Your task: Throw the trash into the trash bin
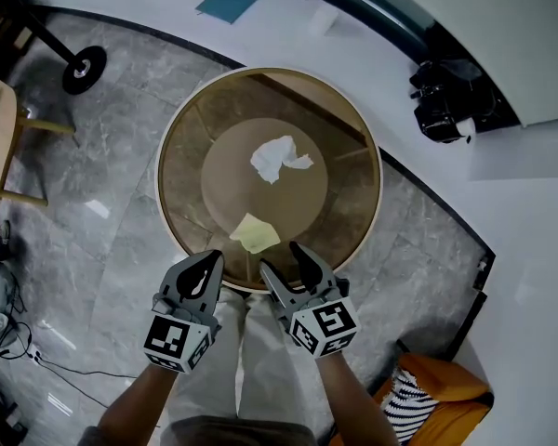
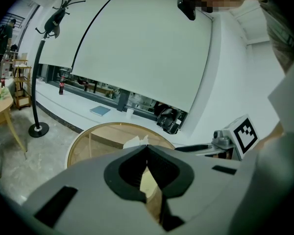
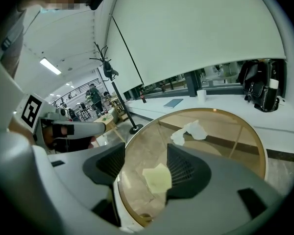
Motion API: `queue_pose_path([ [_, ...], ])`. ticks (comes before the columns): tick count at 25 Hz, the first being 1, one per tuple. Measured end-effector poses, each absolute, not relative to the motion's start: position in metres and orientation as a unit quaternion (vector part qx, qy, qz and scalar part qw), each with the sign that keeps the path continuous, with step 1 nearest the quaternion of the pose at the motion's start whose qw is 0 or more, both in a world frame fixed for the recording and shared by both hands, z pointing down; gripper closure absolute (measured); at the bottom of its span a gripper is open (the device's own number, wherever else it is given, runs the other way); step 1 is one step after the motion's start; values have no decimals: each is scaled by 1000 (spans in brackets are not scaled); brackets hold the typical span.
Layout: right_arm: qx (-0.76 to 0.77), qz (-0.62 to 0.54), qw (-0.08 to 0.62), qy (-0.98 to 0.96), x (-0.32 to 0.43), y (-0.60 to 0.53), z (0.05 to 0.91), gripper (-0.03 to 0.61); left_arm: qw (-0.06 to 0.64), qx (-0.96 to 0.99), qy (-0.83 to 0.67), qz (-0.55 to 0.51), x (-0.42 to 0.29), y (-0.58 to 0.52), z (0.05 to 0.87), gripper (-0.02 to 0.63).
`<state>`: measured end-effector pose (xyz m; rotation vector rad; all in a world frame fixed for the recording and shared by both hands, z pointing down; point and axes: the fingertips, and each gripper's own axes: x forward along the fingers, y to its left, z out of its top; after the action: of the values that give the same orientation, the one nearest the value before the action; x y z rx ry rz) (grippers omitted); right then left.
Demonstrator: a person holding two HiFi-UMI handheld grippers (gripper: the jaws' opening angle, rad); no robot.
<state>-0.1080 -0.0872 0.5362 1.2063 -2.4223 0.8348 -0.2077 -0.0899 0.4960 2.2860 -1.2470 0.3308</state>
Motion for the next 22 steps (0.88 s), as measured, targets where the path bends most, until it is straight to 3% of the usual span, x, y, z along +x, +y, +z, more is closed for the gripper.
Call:
queue_pose_path([
  [22,438,355,255,-786,-103,-108,677,307,273,843,-444,135,-216,-77,503,595],
])
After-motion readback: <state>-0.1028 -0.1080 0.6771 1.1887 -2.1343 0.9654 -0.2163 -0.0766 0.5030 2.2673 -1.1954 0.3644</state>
